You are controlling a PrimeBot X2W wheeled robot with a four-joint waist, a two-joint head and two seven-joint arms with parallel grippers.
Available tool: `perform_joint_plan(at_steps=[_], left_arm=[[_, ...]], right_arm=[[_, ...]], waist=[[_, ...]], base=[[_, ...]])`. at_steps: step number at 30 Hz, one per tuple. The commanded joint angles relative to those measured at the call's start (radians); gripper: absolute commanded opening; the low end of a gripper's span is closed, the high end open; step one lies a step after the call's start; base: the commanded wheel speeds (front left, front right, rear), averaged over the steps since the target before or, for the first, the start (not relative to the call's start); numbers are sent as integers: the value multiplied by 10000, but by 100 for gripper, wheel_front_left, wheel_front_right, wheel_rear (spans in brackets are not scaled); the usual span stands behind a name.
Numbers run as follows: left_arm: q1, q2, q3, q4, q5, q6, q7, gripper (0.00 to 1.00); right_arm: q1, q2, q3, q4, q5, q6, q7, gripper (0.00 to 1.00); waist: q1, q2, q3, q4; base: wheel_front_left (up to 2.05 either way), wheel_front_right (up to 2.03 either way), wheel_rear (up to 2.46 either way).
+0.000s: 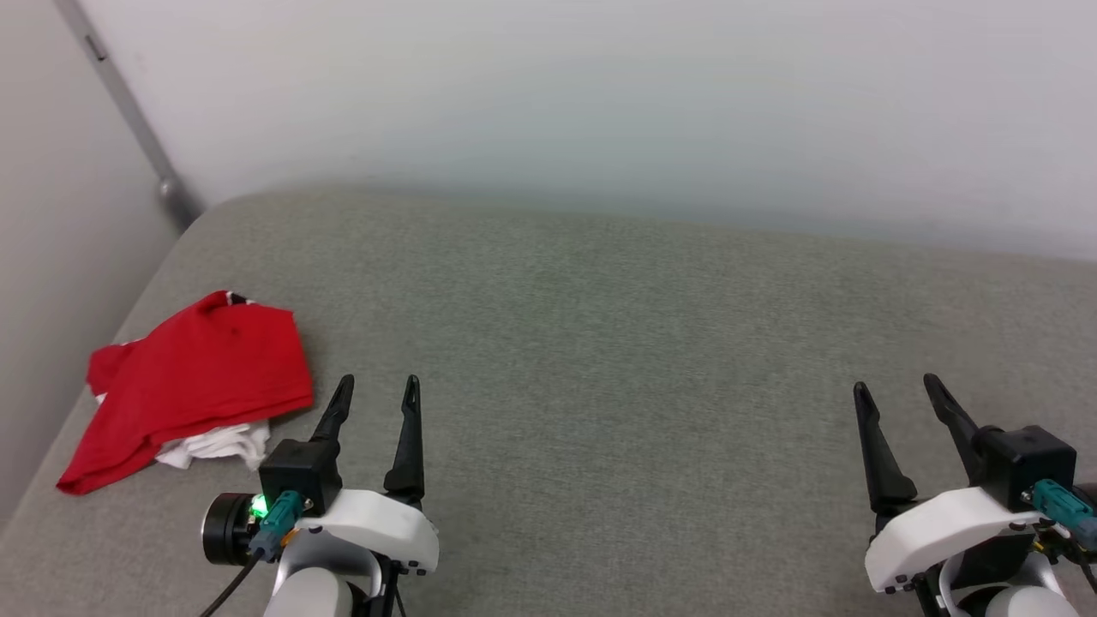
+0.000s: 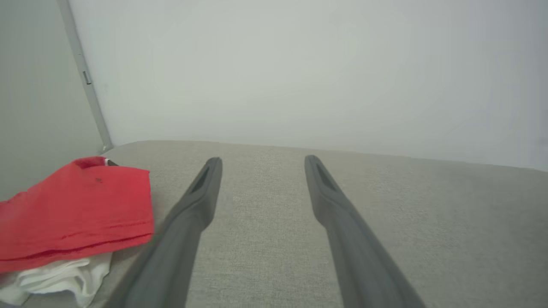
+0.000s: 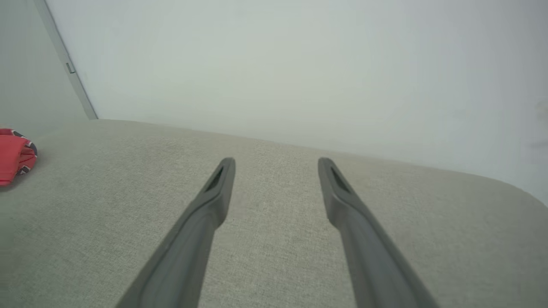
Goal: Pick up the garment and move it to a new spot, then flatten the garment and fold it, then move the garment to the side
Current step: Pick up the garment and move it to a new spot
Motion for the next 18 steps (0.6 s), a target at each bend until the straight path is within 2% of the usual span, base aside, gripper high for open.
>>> perform_joint_plan(at_steps=[1, 11, 18], left_arm=[[-58, -4, 68, -46, -7, 44, -26, 100], [88, 7, 483, -228, -55, 92, -26, 100], [237, -4, 867, -436, -109, 172, -26, 100]], right_arm=[[-126, 36, 62, -73, 19, -3, -34, 100], [-288, 34, 505, -283, -154, -3, -72, 100], [-409, 31, 847, -384, -101, -3, -72, 100]], waist=[[0, -1, 78, 579], [0, -1, 250, 2467], [0, -1, 291, 3312]], base=[[0, 0, 0], [0, 0, 0], [0, 0, 0]])
